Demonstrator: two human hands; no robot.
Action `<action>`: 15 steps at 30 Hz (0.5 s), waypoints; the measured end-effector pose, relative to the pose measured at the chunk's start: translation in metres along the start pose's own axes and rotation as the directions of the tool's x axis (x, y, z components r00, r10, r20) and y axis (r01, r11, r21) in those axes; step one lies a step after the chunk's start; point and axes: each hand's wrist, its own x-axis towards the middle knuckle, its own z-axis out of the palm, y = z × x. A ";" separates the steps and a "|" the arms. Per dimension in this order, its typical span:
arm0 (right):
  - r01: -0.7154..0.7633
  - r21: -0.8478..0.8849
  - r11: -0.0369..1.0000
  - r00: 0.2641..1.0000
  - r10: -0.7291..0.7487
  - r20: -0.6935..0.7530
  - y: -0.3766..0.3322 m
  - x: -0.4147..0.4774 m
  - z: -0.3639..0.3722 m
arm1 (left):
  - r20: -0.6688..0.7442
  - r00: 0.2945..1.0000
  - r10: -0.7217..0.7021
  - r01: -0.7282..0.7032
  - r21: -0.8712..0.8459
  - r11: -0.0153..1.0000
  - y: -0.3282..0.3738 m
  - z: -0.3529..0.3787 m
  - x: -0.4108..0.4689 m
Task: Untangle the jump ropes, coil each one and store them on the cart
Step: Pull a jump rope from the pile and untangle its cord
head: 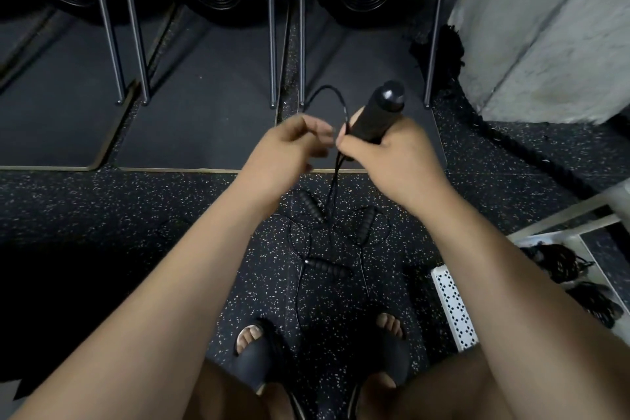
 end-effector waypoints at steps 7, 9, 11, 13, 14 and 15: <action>0.054 0.335 0.941 0.994 -0.020 -0.104 0.004 0.005 -0.019 | 0.168 0.973 -0.157 0.120 0.207 0.971 -0.037 0.025 -0.004; 0.056 0.426 0.903 0.994 -0.009 -0.111 0.000 0.004 -0.025 | 0.159 0.977 -0.143 0.109 0.205 0.973 -0.040 0.034 -0.005; 0.050 0.506 0.861 0.991 0.019 -0.130 -0.005 0.002 -0.028 | 0.175 0.975 -0.136 0.090 0.249 0.964 -0.044 0.040 -0.007; 0.052 0.588 0.807 0.988 0.044 -0.148 -0.009 0.001 -0.031 | 0.182 0.976 -0.119 0.058 0.309 0.949 -0.048 0.043 -0.007; 0.054 0.623 0.781 0.986 0.057 -0.156 -0.009 0.000 -0.033 | 0.178 0.977 -0.121 0.052 0.347 0.936 -0.049 0.043 -0.007; 0.060 0.647 0.760 0.983 0.068 -0.170 -0.010 0.001 -0.035 | 0.170 0.977 -0.127 0.052 0.389 0.920 -0.049 0.043 -0.006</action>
